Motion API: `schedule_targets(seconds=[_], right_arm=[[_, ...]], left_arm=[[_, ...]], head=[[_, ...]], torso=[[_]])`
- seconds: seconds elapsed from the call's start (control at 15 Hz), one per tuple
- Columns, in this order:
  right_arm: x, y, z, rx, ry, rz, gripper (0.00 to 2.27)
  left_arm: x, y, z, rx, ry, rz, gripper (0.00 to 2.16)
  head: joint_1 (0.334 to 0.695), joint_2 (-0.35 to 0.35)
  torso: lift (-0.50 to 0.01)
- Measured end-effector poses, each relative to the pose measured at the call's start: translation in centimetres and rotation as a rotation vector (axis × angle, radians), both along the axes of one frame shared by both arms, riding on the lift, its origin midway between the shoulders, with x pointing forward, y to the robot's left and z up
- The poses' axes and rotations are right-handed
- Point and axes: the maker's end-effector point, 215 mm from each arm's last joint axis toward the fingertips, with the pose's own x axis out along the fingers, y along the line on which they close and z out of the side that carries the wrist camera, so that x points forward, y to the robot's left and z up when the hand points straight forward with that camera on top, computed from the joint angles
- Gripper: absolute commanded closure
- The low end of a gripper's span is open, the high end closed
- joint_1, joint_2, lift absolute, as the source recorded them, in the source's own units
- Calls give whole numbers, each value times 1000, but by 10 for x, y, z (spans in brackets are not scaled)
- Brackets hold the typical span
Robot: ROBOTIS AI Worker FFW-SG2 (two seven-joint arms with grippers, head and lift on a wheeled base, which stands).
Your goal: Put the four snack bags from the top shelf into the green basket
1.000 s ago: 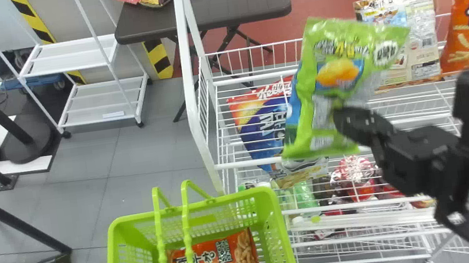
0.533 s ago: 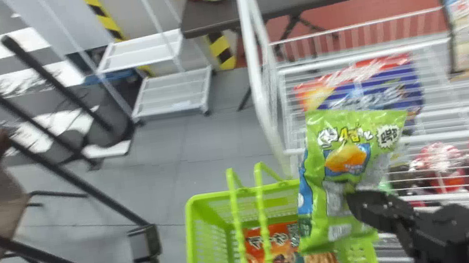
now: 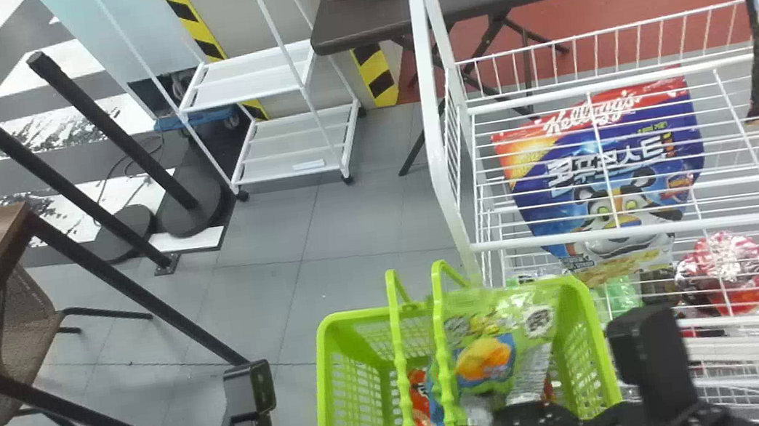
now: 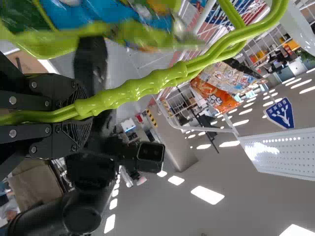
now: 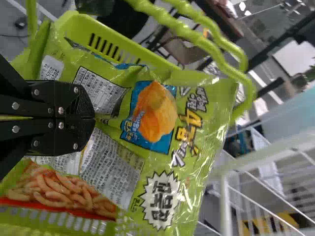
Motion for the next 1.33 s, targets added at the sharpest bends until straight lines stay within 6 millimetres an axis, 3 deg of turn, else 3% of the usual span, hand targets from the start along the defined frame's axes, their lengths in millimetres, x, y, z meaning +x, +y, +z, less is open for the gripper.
schedule_targets(seconds=[0.13,0.2,0.27,0.33,0.4,0.53,0.67,0.8,1.0,1.2,1.33], right_arm=[[0,23,-22,-39,14,58,2256],[3,34,-29,-45,16,77,2098],[9,45,-34,-47,18,92,1544],[14,54,-36,-41,16,102,296],[21,60,-36,-31,5,105,-1],[27,57,-29,-3,-11,101,12],[26,38,-11,59,8,83,33],[29,2,17,151,56,39,33],[82,-96,62,163,-41,-152,33],[155,-194,96,73,-194,-338,33],[207,-246,110,-4,-293,-442,33]], left_arm=[[0,-3,1,-3,0,-7,2145],[-1,-4,2,-4,-1,-9,2145],[-1,-5,2,-5,0,-10,2145],[-2,-6,3,-5,1,-11,2145],[-3,-6,3,-4,2,-11,2145],[-4,-5,3,-1,2,-12,2145],[-5,-3,3,3,2,-12,2148],[-5,-4,3,2,4,-14,2145],[-4,-5,4,2,3,-17,2145],[-4,-7,4,-1,2,-21,2145],[-4,-7,4,-2,2,-23,2145]], head=[[695,350],[695,350],[695,350],[695,350],[695,350],[695,350],[695,350],[695,350],[695,350],[695,159],[695,31]], torso=[[0],[0],[0],[0],[0],[0],[0],[0],[0],[0],[0]])
